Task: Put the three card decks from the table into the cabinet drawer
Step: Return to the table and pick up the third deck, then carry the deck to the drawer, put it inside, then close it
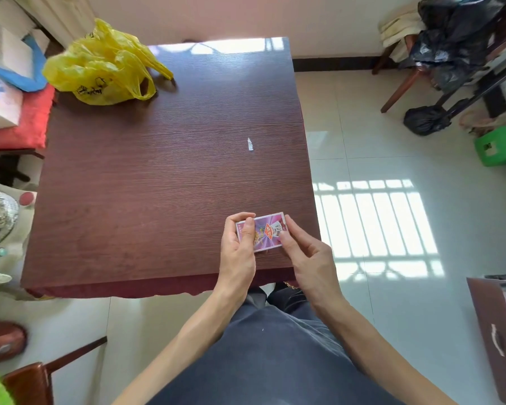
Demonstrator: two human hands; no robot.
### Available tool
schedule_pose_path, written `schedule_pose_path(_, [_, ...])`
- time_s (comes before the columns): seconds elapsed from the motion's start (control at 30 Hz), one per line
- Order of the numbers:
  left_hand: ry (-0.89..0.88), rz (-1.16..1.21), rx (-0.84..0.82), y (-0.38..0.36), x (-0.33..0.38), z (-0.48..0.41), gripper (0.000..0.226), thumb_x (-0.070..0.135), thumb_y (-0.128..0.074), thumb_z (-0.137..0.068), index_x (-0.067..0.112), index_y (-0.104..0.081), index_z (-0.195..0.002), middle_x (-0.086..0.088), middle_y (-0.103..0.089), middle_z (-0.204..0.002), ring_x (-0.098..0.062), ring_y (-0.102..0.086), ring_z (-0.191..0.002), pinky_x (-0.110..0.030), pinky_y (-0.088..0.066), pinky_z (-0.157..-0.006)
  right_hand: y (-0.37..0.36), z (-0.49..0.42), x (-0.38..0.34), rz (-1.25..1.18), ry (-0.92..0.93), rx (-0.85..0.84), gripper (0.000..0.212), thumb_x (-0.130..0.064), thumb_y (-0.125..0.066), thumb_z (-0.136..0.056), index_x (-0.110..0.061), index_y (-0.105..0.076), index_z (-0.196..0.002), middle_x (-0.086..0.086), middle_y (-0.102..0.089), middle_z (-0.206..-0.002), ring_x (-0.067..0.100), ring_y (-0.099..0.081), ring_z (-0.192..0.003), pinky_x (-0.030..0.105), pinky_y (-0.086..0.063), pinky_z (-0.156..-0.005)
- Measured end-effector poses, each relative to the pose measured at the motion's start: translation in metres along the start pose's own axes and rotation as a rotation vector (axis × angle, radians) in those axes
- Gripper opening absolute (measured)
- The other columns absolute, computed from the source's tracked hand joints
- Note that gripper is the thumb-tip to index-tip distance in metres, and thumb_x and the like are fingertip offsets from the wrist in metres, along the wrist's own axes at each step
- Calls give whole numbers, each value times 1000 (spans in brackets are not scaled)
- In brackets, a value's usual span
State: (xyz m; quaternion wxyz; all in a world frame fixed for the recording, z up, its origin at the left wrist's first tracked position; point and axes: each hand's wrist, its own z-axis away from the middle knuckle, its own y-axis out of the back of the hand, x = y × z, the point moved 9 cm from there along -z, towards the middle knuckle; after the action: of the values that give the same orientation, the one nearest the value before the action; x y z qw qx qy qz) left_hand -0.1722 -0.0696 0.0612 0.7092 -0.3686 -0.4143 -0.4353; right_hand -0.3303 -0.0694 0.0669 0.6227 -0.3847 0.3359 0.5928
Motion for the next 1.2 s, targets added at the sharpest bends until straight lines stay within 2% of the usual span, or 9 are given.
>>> schedule_pose_path(0.1, [-47, -18, 61, -1, 1, 2, 13, 34, -49, -103, 25, -58, -108, -3, -64, -99, -13, -67, -86, -25, -56, -76, -12, 3, 4, 14, 30, -76, 55, -22, -73, -96, -27, -55, -147, -21, -73, -126, 0, -64, -123, 8, -47, -98])
schedule_pose_path(0.27, [-7, -29, 95, 3, -12, 7, 13, 41, -50, -101, 33, -58, -107, -10, -67, -110, -17, -68, -94, -29, -56, -81, -11, -4, 14, -164, -105, -158, 57, -18, -74, -94, -21, -56, -148, 1, -71, -135, 19, -62, -131, 41, -42, -115])
schedule_pose_path(0.37, [114, 87, 118, 6, -26, 6, 14, 33, -58, -99, 25, -61, -110, -17, -69, -112, -23, -68, -96, -40, -55, -90, -7, -5, 27, -276, -199, -68, 50, -15, -71, -96, -20, -58, -144, 1, -78, -120, 19, -71, -119, 35, -52, -98])
schedule_pose_path(0.53, [142, 111, 113, 9, -39, 18, 28, 20, -74, -90, 16, -62, -114, -13, -77, -105, -20, -75, -91, -27, -57, -77, -18, 9, 60, -366, -347, 34, 42, -23, -71, -96, -24, -60, -136, 12, -77, -120, 19, -75, -104, 34, -55, -85])
schedule_pose_path(0.73, [107, -4, -141, -1, -50, 33, 28, 9, -70, -91, 18, -73, -117, -8, -79, -106, -23, -76, -97, -24, -60, -74, -11, 8, 65, -103, -231, 94, 74, -34, -88, -78, -31, -50, -141, 5, -73, -124, 20, -75, -108, 43, -64, -88])
schedule_pose_path(0.9, [191, -144, -276, 22, -64, 33, 39, 24, -75, -87, 20, -68, -125, -4, -77, -112, -16, -74, -103, -24, -59, -80, -4, -1, 68, 118, -152, 22, 59, -37, -86, -77, -44, -60, -129, 0, -76, -110, 13, -77, -97, 42, -66, -78])
schedule_pose_path(1.0, [314, -350, -167, 74, -98, 30, 37, 39, -71, -87, 24, -67, -120, -2, -79, -98, -8, -73, -84, -22, -56, -73, 12, -2, 93, 112, -254, -2, 52, -34, -80, -83, -47, -59, -129, 5, -73, -112, 15, -77, -93, 33, -65, -75])
schedule_pose_path(1.1, [567, -437, -56, 137, -151, 37, 29, 27, -64, -96, 7, -65, -117, -8, -72, -85, -11, -63, -63, -20, -48, -55, 46, 4, 121, 115, -362, 15, 48, -29, -64, -90, -43, -55, -135, 10, -67, -116, 18, -69, -92, 24, -58, -64])
schedule_pose_path(1.2, [780, -697, -74, 192, -189, 56, 32, 21, -59, -99, -5, -60, -119, -9, -59, -75, -13, -47, -49, -18, -33, -43, 92, 25, 148, 71, -444, 113, 40, -37, -57, -94, -39, -55, -133, 12, -69, -112, 19, -68, -86, 29, -57, -68])
